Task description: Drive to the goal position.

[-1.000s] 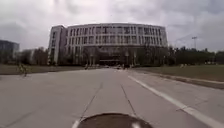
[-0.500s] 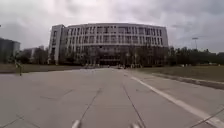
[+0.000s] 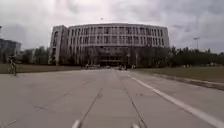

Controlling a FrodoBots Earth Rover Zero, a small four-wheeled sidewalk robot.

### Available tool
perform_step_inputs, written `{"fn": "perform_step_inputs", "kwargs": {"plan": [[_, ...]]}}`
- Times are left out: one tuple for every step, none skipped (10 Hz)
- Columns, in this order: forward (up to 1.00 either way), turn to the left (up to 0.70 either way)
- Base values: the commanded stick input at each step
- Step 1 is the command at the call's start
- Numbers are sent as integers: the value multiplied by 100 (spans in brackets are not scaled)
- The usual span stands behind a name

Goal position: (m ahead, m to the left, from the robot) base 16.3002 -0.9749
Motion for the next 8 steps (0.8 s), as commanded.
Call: {"fn": "perform_step_inputs", "kwargs": {"plan": [[85,0],[85,0],[85,0],[85,0],[85,0],[85,0],[85,0],[85,0]]}}
